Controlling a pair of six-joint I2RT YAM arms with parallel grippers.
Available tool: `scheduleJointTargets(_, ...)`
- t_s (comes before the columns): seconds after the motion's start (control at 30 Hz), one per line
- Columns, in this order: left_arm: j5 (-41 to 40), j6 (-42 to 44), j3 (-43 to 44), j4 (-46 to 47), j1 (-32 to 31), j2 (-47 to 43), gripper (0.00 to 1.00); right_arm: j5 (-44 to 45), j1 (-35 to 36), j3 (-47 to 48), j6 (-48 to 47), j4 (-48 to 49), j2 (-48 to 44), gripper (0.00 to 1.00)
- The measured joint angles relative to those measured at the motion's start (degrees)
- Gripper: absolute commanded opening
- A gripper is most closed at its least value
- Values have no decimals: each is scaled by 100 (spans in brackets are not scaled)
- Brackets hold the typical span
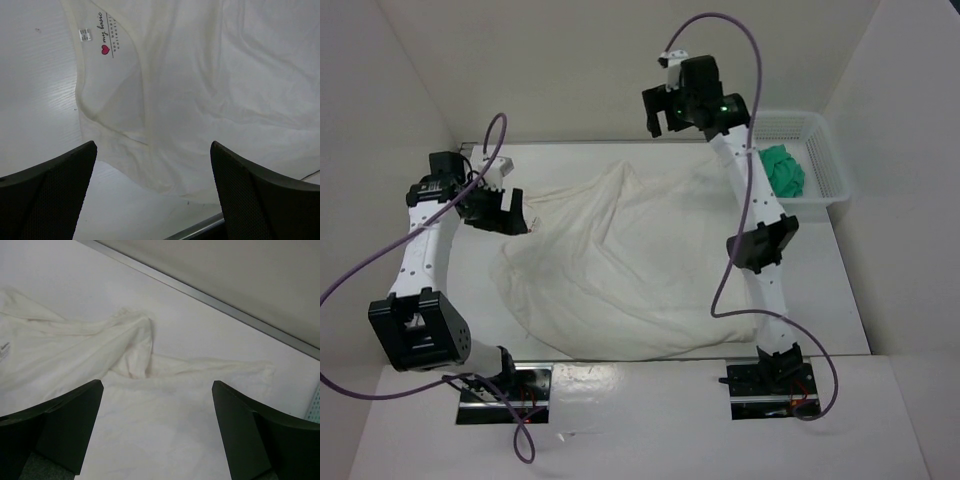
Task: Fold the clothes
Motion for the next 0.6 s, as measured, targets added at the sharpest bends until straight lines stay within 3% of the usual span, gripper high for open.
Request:
scheduleJointTargets(0.17, -691, 341, -22, -131, -205, 157, 88, -706, -472, -1471, 63, -299, -1217, 98)
scheduleJointTargets(0.33, -1333, 726, -407, -81, -232, 267, 88, -682, -463, -5215, 127, 505, -2468, 98)
scheduleJointTargets(0.4, -1445, 758, -531, -70, -297, 387, 88, -595, -426, -6214, 188, 647, -2695, 98)
scheduleJointTargets(0.6, -1532, 638, -595, 66, -761, 881, 88, -402, -367, -7860, 409, 1325, -3086, 98)
